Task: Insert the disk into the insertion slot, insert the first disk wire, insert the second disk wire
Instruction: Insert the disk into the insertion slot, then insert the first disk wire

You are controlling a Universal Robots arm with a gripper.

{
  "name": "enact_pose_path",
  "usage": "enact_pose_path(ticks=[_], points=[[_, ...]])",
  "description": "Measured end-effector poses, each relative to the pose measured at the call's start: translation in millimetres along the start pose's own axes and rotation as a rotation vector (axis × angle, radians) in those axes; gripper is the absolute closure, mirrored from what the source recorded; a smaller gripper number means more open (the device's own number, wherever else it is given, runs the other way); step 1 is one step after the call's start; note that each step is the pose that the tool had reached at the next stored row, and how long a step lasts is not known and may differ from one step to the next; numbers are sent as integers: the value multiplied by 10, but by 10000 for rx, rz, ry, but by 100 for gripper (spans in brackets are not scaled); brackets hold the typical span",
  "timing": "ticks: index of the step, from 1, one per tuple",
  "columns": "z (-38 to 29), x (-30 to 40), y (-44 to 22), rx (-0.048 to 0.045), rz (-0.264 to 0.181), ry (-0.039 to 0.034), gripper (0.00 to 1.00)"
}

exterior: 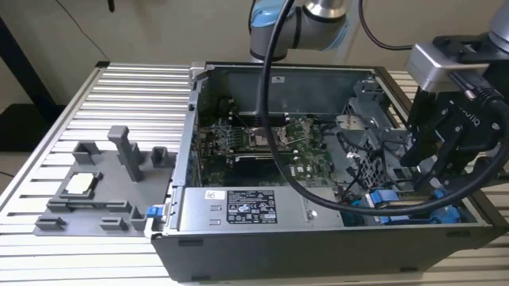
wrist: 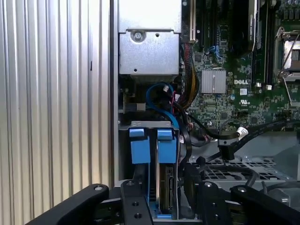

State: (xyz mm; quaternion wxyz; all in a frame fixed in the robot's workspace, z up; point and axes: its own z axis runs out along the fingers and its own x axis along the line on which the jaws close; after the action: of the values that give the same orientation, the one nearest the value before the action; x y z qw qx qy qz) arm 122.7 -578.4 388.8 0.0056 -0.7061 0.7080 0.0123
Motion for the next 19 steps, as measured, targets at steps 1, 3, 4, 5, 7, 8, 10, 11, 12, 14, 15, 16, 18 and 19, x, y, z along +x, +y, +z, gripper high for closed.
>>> enact_pose_path(ticks=[1,3,4,5,7,8,10,11,12,14,15,16,18,19], points=[[-46,-1,1,0,0,0,53],[-86,-6,0,6,-1,1,53],[-84,-6,4,103,-2,-11,53],[-86,-6,8,281,-9,-27,53],[-86,-5,15,645,-17,-68,53],[-86,-6,17,827,-21,-85,53],[-86,-6,22,1202,-32,-121,53],[-86,-7,25,1381,-38,-138,53],[-85,-7,27,1566,-42,-160,53],[-85,-10,33,1925,-53,-193,53],[-80,-17,37,2043,-67,-195,53],[-74,-33,38,2070,-125,-202,53],[-66,-49,37,2068,-374,-226,53],[-63,-53,38,2080,-493,-236,53]])
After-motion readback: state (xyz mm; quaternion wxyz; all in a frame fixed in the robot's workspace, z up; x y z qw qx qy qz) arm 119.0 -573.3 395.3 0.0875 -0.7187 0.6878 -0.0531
